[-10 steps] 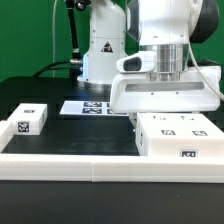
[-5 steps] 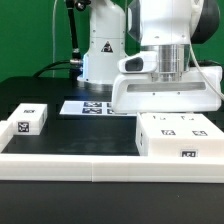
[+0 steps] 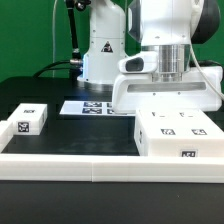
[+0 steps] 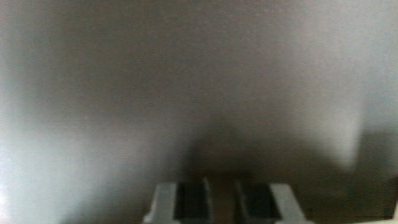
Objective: Assemble cabinet
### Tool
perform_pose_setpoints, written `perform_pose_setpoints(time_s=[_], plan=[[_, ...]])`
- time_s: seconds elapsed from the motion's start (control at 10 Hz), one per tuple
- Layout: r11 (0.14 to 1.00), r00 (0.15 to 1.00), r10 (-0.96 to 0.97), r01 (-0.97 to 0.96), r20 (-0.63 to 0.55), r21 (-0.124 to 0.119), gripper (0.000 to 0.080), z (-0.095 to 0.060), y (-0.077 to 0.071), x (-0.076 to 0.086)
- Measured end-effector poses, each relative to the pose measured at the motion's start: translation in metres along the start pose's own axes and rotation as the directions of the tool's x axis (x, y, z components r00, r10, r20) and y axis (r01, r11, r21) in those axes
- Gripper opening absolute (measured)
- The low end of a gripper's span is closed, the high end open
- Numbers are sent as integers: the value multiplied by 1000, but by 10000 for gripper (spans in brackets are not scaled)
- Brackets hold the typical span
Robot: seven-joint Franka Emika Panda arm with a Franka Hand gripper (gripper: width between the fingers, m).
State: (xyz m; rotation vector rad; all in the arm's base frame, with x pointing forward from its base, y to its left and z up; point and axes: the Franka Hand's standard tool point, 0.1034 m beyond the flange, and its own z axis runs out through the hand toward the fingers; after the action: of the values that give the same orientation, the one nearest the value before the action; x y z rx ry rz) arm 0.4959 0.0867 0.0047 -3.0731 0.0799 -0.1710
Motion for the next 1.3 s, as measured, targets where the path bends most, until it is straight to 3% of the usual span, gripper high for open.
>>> perform_pose_setpoints(time_s=[0.1, 0.2, 0.7, 1.3], plan=[[1000, 1000, 0, 0, 0, 0, 17, 0, 0, 0], [1000, 1000, 0, 0, 0, 0, 6, 0, 0, 0], [1000, 1000, -4, 4, 3, 0, 2, -1, 0, 0], [997, 992, -80, 78, 100, 20, 2, -55, 10, 17]])
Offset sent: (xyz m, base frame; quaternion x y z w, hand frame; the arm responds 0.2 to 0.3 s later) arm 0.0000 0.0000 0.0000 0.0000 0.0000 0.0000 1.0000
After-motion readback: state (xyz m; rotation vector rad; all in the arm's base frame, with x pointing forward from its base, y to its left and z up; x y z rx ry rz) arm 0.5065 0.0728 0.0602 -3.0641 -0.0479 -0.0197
